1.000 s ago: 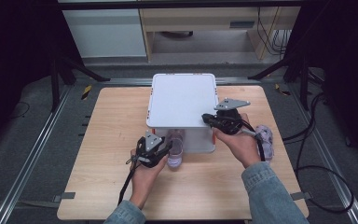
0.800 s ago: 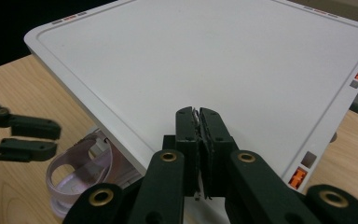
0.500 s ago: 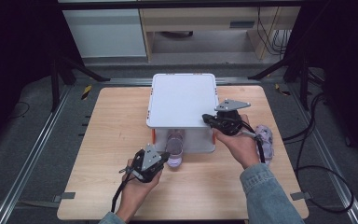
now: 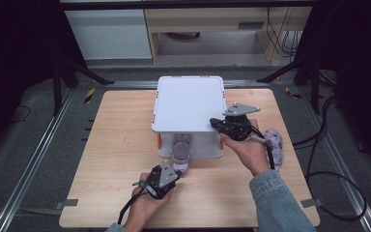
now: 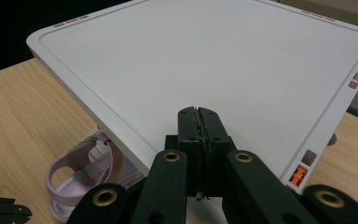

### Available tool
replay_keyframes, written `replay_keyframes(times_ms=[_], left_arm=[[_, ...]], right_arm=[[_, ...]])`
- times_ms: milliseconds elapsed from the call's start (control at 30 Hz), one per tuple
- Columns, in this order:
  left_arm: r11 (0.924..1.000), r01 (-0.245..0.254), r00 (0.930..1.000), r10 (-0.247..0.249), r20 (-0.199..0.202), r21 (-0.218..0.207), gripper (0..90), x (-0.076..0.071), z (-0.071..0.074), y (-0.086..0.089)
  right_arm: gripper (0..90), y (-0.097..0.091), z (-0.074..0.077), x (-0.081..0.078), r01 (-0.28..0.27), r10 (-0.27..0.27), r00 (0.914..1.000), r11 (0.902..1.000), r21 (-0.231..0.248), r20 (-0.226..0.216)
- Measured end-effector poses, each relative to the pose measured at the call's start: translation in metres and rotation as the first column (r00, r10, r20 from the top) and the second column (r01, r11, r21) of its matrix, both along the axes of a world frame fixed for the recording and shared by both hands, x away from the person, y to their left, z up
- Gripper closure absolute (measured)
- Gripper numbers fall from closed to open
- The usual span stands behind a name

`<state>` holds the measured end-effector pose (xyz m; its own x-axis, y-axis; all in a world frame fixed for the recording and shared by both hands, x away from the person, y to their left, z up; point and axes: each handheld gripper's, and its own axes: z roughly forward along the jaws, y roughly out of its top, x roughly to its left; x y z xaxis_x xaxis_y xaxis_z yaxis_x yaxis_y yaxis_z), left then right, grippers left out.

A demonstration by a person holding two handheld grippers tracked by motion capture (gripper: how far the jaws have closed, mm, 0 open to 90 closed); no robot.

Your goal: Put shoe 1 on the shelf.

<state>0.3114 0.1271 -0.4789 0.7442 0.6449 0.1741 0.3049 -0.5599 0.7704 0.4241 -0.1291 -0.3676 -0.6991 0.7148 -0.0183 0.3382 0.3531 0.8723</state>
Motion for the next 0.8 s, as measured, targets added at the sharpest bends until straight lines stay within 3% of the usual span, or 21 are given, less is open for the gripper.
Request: replay_keyframes(times_ms=[167,467,800], left_arm=[[0.9995,0.009,0.9998,-0.008,-0.021,0.030,89.2,0.003,-0.006,-0.002],[0.9945,-0.006,1.0000,0.006,0.000,0.105,89.2,0.009,-0.013,-0.006],[0.9939,-0.062,0.9978,0.060,0.027,0.092,89.4,0.026,-0.016,-0.004]], right_arm=[[89.0,0.000,0.000,0.000,-0.001,0.001,1.0000,1.0000,-0.002,0.001],[89.0,0.000,0.000,0.000,-0.003,0.003,1.0000,1.0000,-0.003,0.000],[89.0,-0.001,0.000,0.001,-0.010,0.010,0.9999,0.9999,0.003,-0.001]])
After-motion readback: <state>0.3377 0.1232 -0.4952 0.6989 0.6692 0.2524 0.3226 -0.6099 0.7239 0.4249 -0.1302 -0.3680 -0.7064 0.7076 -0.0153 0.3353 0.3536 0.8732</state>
